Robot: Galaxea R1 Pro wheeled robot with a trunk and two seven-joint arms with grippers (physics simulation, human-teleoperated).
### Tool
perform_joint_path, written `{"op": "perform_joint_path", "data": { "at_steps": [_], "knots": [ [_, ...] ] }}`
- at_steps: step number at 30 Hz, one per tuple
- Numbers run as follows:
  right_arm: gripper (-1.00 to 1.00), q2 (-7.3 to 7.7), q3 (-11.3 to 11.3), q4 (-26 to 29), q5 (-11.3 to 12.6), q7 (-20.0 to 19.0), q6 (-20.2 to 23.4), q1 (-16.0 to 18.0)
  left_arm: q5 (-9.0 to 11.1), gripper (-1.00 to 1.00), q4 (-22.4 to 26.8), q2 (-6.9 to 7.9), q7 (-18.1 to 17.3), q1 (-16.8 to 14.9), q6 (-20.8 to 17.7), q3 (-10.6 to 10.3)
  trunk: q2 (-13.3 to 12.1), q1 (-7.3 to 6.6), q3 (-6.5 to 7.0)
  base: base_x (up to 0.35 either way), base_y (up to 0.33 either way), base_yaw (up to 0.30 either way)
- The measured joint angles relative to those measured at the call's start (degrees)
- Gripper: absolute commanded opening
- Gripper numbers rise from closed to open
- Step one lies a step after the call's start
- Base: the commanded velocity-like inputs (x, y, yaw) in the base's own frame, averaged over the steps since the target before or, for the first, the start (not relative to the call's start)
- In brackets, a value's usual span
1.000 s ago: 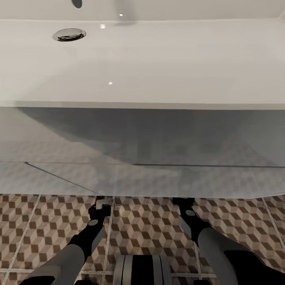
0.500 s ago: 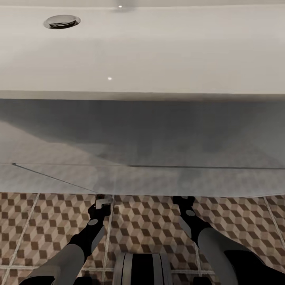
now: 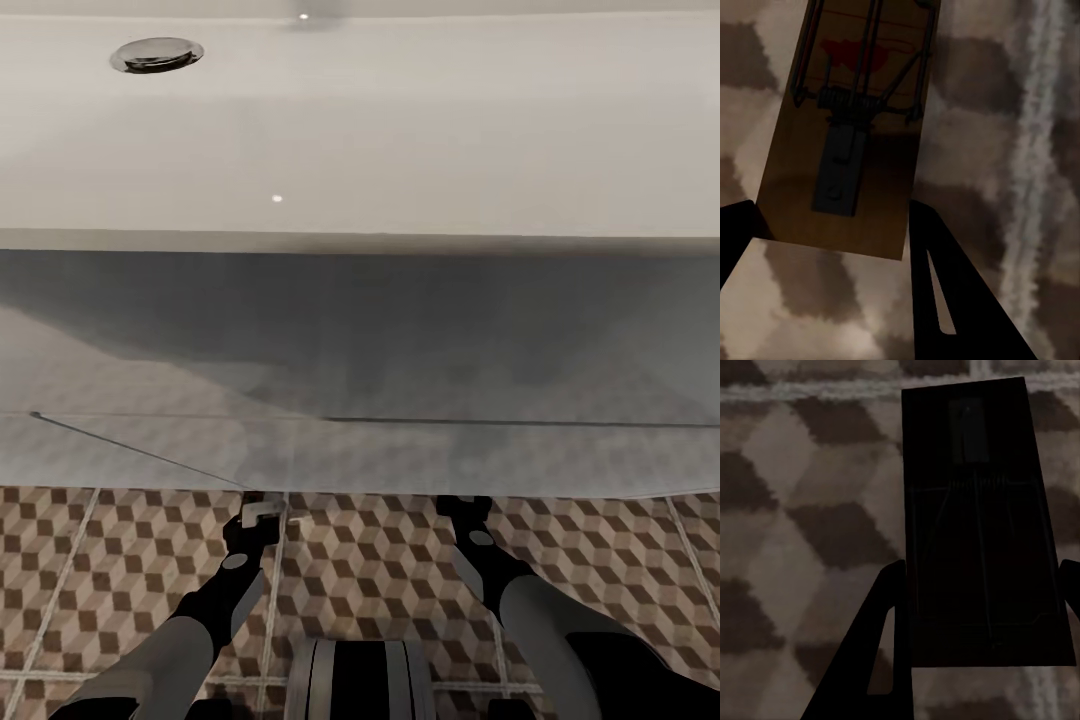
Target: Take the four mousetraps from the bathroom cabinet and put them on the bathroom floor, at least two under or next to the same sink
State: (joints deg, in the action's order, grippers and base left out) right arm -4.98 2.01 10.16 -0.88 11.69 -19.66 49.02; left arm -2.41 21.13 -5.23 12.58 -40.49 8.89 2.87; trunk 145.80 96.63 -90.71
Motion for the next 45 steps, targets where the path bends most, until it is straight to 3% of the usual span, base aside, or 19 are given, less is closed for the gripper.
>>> {"op": "perform_joint_path", "data": {
  "at_steps": [8, 45],
  "knots": [
    [-1.0, 0.0, 0.0, 0.0, 0.0, 0.0, 0.0, 0.0, 0.0, -1.0, 0.0, 0.0, 0.0, 0.0, 0.0, 0.0, 0.1, 0.18, -1.54, 0.0, 0.0, 0.0],
    [-1.0, 0.0, 0.0, -0.6, 0.3, -2.3, 0.4, 0.0, 0.0, -1.0, 0.3, 0.09, 0.1, 0.0, 1.1, 0.1, 0.1, 0.18, -1.55, 0.0, 0.0, 0.0]
  ]
}}
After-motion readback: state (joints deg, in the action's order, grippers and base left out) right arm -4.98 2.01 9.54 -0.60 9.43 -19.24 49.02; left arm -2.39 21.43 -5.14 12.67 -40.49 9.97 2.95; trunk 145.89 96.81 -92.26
